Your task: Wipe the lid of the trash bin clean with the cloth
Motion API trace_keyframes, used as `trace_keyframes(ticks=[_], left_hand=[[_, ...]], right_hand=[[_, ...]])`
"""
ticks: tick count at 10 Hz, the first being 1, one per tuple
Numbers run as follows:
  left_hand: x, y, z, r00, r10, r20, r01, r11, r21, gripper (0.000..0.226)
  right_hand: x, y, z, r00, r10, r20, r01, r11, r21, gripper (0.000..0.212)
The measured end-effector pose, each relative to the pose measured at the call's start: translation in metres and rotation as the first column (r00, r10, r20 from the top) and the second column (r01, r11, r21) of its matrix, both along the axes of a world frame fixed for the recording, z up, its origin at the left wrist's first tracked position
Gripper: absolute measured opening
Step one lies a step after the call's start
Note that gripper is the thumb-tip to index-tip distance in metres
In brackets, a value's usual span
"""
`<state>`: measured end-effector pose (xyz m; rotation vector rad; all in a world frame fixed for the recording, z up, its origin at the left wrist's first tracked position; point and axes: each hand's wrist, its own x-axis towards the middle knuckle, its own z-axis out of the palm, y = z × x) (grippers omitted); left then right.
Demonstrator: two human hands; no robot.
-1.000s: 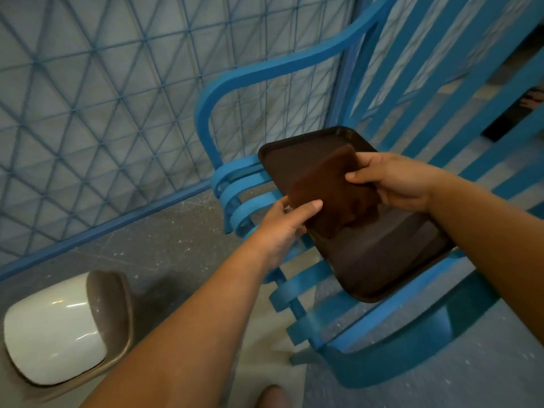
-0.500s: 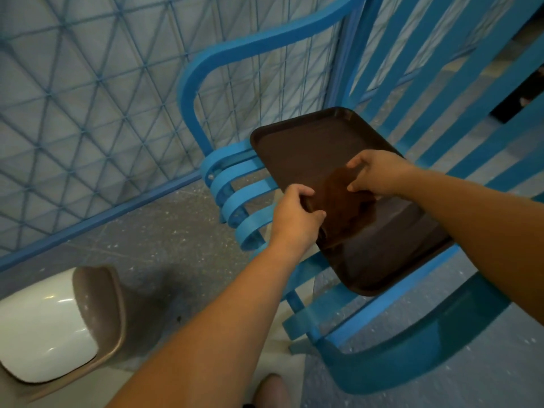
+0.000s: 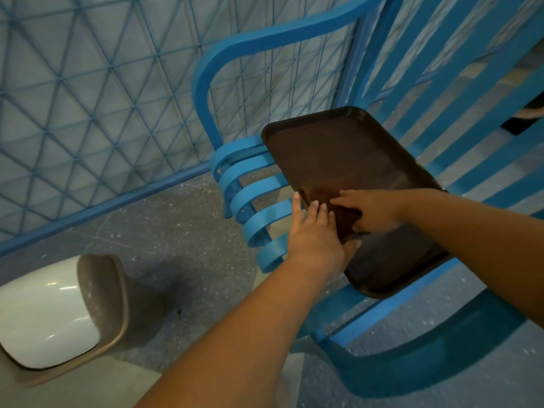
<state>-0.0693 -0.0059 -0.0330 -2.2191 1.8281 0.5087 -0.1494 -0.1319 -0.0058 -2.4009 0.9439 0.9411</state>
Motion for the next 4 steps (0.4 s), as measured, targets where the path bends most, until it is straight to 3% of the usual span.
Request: trace_keyframes(ticks=[1,2,3,4], left_hand=[[-0.002,-0.004,0.006,1.0,-0.013,0.002,0.013,0.998,0.06,0.085],[0.004,0.0,0.011,0.996,-0.022,-0.092,0.026,0.999,0.043,0.085],[0.021,0.016,0.005,0.973,0.003,-0.23,-0.02,0.997,-0.07,0.078],[0.048,0.044,0.002,0.973,0.03,-0.227,-0.067,0.985,-0.158,0.076]], right_hand=[[-0.001,0.001,-0.003,0.993,-0.01,-0.121,0.018,0.998,0.061,0.089],[-0.001,0.005,-0.004,0.988,0.002,-0.154,0.008,0.998,0.063,0.092],[-0.001,0.009,0.0,0.991,-0.009,-0.13,0.011,1.0,0.016,0.084],[0.007,0.011,0.012,1.0,-0.018,-0.001,0.018,0.994,-0.104,0.066]])
